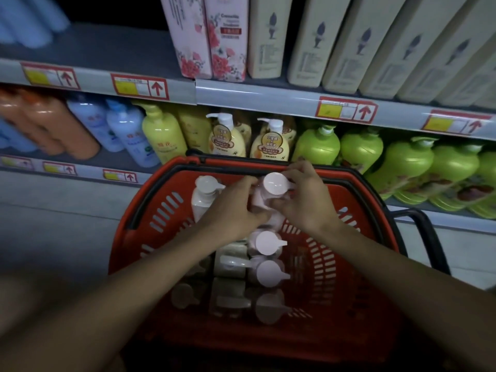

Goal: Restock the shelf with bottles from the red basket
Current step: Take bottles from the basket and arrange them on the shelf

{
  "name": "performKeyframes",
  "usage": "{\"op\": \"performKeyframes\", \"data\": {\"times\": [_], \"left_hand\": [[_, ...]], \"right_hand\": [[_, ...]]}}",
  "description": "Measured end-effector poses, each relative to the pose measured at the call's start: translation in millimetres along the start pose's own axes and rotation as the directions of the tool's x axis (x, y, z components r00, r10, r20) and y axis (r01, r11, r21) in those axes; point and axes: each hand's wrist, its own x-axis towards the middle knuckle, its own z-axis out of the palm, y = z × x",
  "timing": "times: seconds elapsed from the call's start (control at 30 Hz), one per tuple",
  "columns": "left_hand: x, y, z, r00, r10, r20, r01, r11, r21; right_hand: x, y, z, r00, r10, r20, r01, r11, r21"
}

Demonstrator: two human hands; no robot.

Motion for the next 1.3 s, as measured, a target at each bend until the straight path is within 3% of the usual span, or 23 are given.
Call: {"op": "performKeyframes", "data": {"times": [0.2, 0.3, 0.4, 0.5, 0.57, 0.67, 0.7, 0.77, 0.83, 0.87, 0.93, 1.03, 1.13, 1.3], "left_hand": [[-4.4, 2.4, 10.1, 0.992, 0.124, -0.027, -0.123, 0.992, 0.020], [-6.4, 15.7, 10.5, 0.968, 0.212, -0.138, -0.226, 0.969, -0.103], [-13.6, 40.8, 12.2, 0.918, 0.208, -0.337, -0.285, 0.938, -0.197], [-21.1, 59.6, 15.5, 0.871, 0.132, -0.474, -0.279, 0.926, -0.255], [-23.4, 67.6, 6.3, 0.886, 0.125, -0.447, -0.306, 0.881, -0.361], [-25.6, 72.8, -13.3, 0.965, 0.078, -0.249, -0.203, 0.826, -0.526], [-27.0, 74.2, -19.0, 0.986, 0.034, -0.160, -0.129, 0.764, -0.632], [-31.5, 79.5, -30.3, 0.999, 0.004, 0.048, 0.040, 0.504, -0.863], [-34.3, 81.2, -42.4, 0.976, 0.066, 0.208, 0.192, 0.195, -0.962], [-34.5, 79.8, -48.6, 0.966, 0.117, 0.229, 0.220, 0.081, -0.972], [-34.2, 76.5, -61.3, 0.959, 0.190, 0.211, 0.224, -0.046, -0.974], [-32.6, 72.5, -72.3, 0.967, 0.145, 0.210, 0.215, -0.022, -0.976], [-36.6, 77.0, -74.3, 0.970, 0.100, 0.221, 0.212, 0.092, -0.973], [-52.5, 110.1, -80.8, 0.989, 0.044, 0.144, 0.125, 0.297, -0.947]], "right_hand": [[-15.6, -34.0, -26.0, 0.996, -0.087, -0.031, 0.086, 0.996, -0.030], [-15.4, -66.4, -63.0, 0.963, -0.066, -0.259, 0.058, 0.998, -0.037], [-10.4, -102.7, -105.0, 0.830, 0.100, -0.549, -0.080, 0.995, 0.062], [-14.1, -133.2, -134.2, 0.760, 0.167, -0.628, -0.090, 0.984, 0.153], [-21.4, -147.6, -145.4, 0.766, 0.121, -0.631, -0.014, 0.985, 0.172], [-29.9, -153.3, -154.5, 0.841, 0.060, -0.538, 0.085, 0.967, 0.241], [-32.0, -148.4, -155.2, 0.874, 0.064, -0.482, 0.091, 0.952, 0.292], [-36.5, -128.8, -149.5, 0.937, 0.085, -0.339, 0.070, 0.906, 0.418], [-42.7, -107.2, -137.3, 0.981, 0.156, -0.117, -0.072, 0.848, 0.525], [-45.9, -99.8, -130.7, 0.980, 0.193, 0.043, -0.181, 0.791, 0.585], [-51.1, -93.2, -118.7, 0.925, 0.176, 0.336, -0.370, 0.617, 0.695], [-51.9, -98.1, -111.3, 0.900, 0.102, 0.424, -0.415, 0.495, 0.763], [-50.5, -103.7, -109.1, 0.914, 0.114, 0.389, -0.394, 0.477, 0.786], [-56.7, -114.8, -123.4, 0.955, 0.123, 0.271, -0.296, 0.309, 0.904]]}}
